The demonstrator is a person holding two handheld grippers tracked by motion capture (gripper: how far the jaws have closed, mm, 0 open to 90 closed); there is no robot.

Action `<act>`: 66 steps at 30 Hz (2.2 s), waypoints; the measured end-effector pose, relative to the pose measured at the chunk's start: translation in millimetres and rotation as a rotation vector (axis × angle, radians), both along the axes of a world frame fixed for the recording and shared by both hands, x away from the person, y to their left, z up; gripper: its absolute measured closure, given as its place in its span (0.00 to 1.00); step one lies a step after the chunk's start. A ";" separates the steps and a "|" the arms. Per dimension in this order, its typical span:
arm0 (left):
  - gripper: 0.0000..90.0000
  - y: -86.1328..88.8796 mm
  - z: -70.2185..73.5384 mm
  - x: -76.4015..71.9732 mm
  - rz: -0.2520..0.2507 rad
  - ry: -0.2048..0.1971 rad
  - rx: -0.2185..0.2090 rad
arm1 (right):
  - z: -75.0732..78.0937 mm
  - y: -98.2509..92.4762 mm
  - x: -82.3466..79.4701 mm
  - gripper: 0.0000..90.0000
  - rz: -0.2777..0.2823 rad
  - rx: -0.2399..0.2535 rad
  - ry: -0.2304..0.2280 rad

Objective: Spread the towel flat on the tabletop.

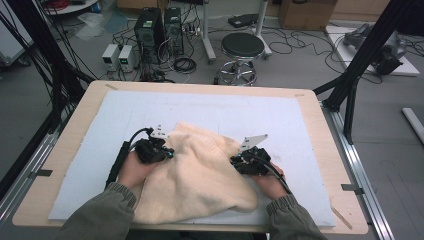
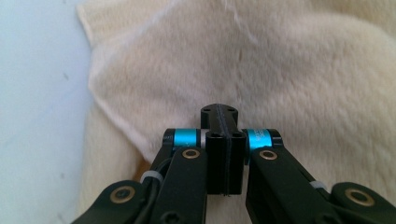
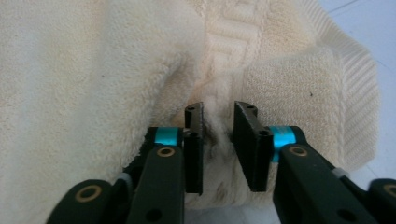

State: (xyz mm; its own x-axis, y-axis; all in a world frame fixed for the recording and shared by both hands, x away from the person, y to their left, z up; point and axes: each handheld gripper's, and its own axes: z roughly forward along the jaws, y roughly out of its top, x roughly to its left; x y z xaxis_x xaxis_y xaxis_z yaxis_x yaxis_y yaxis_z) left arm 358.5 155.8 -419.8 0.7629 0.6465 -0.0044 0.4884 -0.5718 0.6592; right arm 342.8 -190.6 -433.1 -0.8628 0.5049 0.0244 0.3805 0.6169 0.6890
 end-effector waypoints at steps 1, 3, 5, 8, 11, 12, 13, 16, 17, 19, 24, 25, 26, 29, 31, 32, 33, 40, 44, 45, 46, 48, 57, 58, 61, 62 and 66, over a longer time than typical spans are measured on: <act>1.00 3.4 0.1 -3.4 0.000 -0.004 -0.007 | 0.0 0.0 0.0 0.86 0.000 0.000 0.000; 1.00 9.7 -0.7 -11.3 -0.003 0.003 -0.012 | 0.8 0.1 -1.3 0.93 0.022 -0.001 0.001; 1.00 16.8 -2.6 -19.7 -0.018 0.012 0.003 | 2.7 -1.3 -2.7 0.94 0.031 -0.006 0.001; 0.99 27.6 -4.3 -30.6 -0.029 0.001 -0.021 | 8.3 -7.9 -4.4 0.95 0.031 -0.013 -0.004; 0.91 34.3 -0.6 -32.3 -0.022 -0.038 -0.052 | 18.9 -17.3 -7.6 0.95 -0.004 -0.016 -0.042; 0.84 35.5 0.9 -31.0 -0.013 -0.058 -0.075 | 23.0 -21.4 -7.6 0.95 -0.015 -0.019 -0.059; 0.72 36.0 2.4 -28.7 -0.010 -0.071 -0.095 | 30.0 -29.1 -6.8 0.95 -0.054 0.001 -0.078; 0.57 31.7 4.4 -20.8 0.026 -0.105 -0.137 | 33.7 -34.1 -5.3 0.93 -0.079 0.018 -0.084; 0.54 28.8 3.9 -17.3 0.027 -0.100 -0.132 | 34.0 -35.0 -4.7 0.88 -0.091 0.020 -0.087; 0.45 21.8 -0.5 -11.8 0.021 -0.083 -0.115 | 32.5 -34.6 -3.5 0.74 -0.100 0.023 -0.085; 0.60 9.7 -12.7 -9.5 -0.010 -0.050 -0.042 | 24.5 -32.4 -12.1 0.61 -0.068 0.048 -0.054; 0.60 10.0 -11.9 -9.9 -0.013 -0.049 -0.042 | 24.5 -32.4 -12.1 0.61 -0.068 0.048 -0.054; 0.73 10.3 -11.7 -9.9 -0.014 -0.047 -0.045 | 16.3 -30.7 -14.6 0.59 -0.051 0.029 -0.025; 0.83 8.2 -10.3 -12.5 -0.020 -0.043 -0.032 | 10.1 -28.3 -14.5 0.58 -0.043 0.019 0.001; 0.87 6.8 -8.3 -14.5 -0.015 -0.048 -0.021 | 7.2 -24.9 -13.5 0.58 -0.033 0.007 0.006; 0.89 7.4 -6.4 -16.0 -0.008 -0.051 -0.015 | 7.0 -23.7 -13.8 0.58 -0.033 0.003 0.006; 0.91 8.3 -4.0 -19.2 0.002 -0.056 -0.012 | 7.0 -23.5 -13.6 0.58 -0.026 0.002 -0.001; 0.91 29.2 7.6 -59.2 0.007 -0.068 -0.014 | 8.4 -15.3 -24.6 0.62 0.034 -0.009 0.016; 0.91 47.9 7.6 -88.9 0.014 -0.034 -0.046 | 5.9 -5.8 -36.2 0.64 0.100 -0.025 0.044; 0.91 50.8 7.6 -93.2 0.012 -0.030 -0.054 | 3.8 -3.3 -41.1 0.66 0.119 -0.034 0.053; 0.91 54.4 7.9 -98.1 0.006 -0.019 -0.056 | 2.5 -2.1 -43.7 0.66 0.132 -0.033 0.049; 0.91 58.6 7.7 -105.9 0.002 0.000 -0.059 | 2.5 -1.0 -50.9 0.71 0.156 -0.015 0.070; 0.65 67.1 28.2 -99.7 0.001 -0.044 -0.136 | 27.1 -15.4 -48.3 0.67 0.109 0.047 -0.003; 0.62 68.2 32.7 -95.1 0.009 -0.060 -0.150 | 31.8 -17.9 -43.3 0.66 0.093 0.048 -0.030; 0.54 68.8 41.7 -73.1 0.057 -0.096 -0.191 | 42.1 -21.5 -23.6 0.63 0.035 0.054 -0.085; 0.54 67.8 42.8 -63.7 0.075 -0.105 -0.185 | 42.9 -21.1 -15.8 0.63 0.014 0.046 -0.096; 0.54 60.8 30.9 -27.0 0.155 -0.091 -0.165 | 30.9 -17.3 12.1 0.60 -0.038 0.066 -0.086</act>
State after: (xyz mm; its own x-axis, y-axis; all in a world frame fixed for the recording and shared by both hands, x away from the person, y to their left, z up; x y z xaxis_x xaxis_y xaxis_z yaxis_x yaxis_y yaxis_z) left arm 331.5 216.6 -388.9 0.6568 0.7520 -0.0556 0.4961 -0.3755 0.7829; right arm 354.9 -207.9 -402.3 -0.8434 0.5371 -0.0150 0.3404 0.5556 0.7586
